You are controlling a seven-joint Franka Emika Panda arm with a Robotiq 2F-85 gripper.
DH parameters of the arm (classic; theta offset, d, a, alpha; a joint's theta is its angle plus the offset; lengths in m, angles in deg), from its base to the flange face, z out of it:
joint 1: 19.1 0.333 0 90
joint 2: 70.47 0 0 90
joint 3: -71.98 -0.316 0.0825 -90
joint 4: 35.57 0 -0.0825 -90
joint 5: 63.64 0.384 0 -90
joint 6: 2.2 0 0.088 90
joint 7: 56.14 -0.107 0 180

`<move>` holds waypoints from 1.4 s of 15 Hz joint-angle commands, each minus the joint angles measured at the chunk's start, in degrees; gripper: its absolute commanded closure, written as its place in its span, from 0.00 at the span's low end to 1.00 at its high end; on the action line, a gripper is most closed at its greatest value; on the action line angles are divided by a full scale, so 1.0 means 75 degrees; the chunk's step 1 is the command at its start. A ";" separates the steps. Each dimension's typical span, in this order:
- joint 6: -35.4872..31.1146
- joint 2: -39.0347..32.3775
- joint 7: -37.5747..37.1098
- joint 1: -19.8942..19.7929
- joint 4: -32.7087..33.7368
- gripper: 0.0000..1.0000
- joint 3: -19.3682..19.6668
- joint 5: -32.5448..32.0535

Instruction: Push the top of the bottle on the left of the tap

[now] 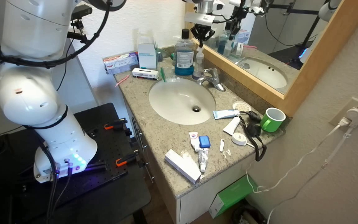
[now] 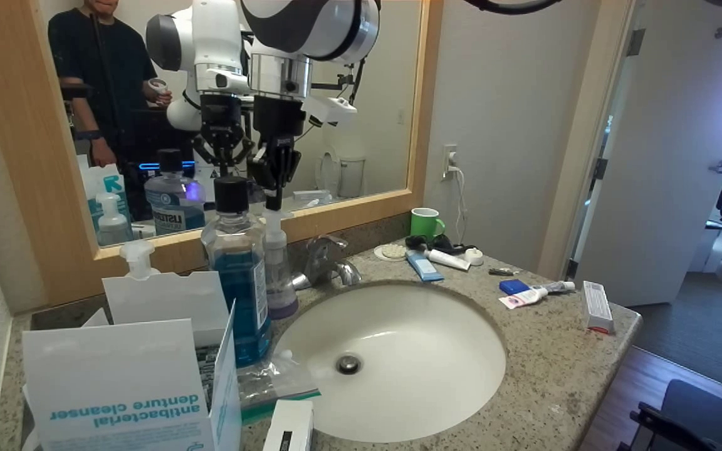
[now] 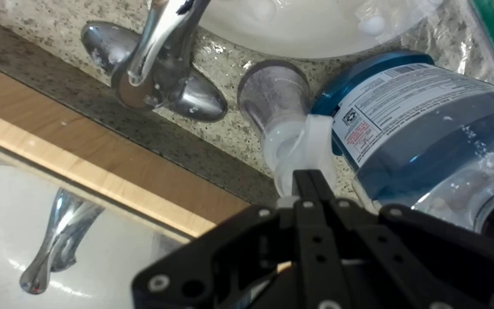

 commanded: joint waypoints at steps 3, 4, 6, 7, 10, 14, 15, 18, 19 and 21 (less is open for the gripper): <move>0.0484 -0.0577 0.0043 0.0024 0.0605 0.98 -0.0048 0.0077; 0.0516 -0.0671 0.0030 0.0043 0.0730 0.98 -0.0031 0.0044; 0.0670 -0.0804 0.0017 0.0059 0.0940 0.98 -0.0023 0.0034; 0.0771 -0.0852 -0.0005 0.0068 0.1036 0.98 -0.0017 0.0033; 0.0975 -0.0969 0.0029 0.0054 0.1221 0.98 -0.0031 0.0072; 0.1208 -0.1081 0.0022 0.0062 0.1429 0.98 -0.0032 0.0078; 0.1264 -0.1093 0.0038 0.0068 0.1458 0.98 -0.0031 0.0065; 0.1435 -0.1186 0.0040 0.0085 0.1580 0.98 -0.0021 0.0049; 0.1479 -0.1237 0.0039 0.0089 0.1635 0.98 -0.0018 0.0049; 0.1595 -0.1361 0.0041 0.0102 0.1779 0.98 -0.0010 0.0041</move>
